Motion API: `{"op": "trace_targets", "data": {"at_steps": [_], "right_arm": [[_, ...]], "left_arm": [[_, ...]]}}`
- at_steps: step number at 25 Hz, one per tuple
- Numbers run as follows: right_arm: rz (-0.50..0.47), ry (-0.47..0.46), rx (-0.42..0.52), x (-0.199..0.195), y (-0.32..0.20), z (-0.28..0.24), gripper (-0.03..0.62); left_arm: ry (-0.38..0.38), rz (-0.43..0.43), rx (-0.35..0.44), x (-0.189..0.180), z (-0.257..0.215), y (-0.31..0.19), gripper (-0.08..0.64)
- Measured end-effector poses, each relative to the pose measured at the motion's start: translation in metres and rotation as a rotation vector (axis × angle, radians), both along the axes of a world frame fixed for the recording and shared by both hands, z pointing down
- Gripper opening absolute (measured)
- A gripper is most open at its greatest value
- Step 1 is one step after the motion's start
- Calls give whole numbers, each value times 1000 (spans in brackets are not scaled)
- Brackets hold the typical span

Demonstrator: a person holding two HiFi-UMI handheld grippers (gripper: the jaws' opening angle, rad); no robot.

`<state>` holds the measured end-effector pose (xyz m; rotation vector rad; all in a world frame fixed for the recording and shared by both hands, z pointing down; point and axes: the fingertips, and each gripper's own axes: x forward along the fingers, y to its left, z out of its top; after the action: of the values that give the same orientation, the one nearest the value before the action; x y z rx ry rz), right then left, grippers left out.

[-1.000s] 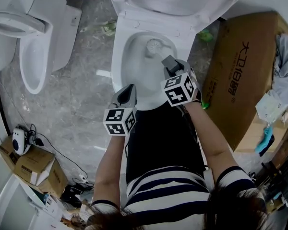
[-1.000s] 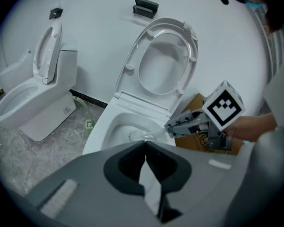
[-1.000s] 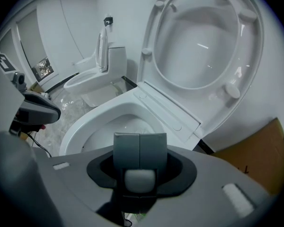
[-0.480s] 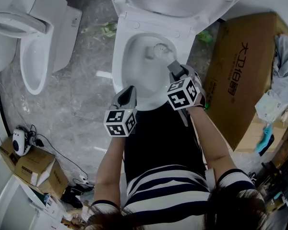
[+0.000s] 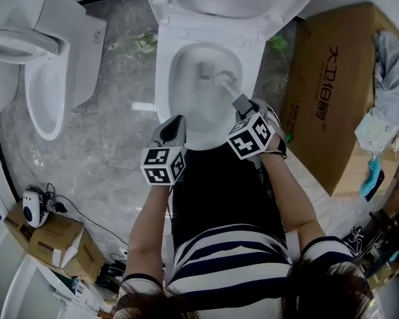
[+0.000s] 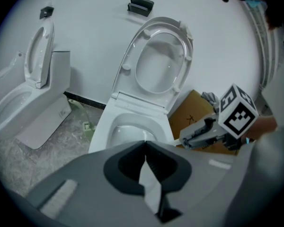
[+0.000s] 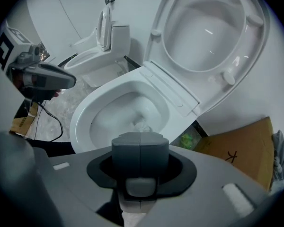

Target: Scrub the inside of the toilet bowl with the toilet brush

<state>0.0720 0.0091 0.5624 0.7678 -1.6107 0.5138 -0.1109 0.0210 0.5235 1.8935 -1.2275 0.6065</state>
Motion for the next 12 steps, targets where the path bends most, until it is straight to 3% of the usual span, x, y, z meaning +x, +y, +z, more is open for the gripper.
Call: {"op": "trace_targets", "data": {"at_steps": [12], "right_arm": [[-52,-11,-98,-14,52,-2,170]], "left_arm": [[9,23,-35,-9,5,20,0]]}}
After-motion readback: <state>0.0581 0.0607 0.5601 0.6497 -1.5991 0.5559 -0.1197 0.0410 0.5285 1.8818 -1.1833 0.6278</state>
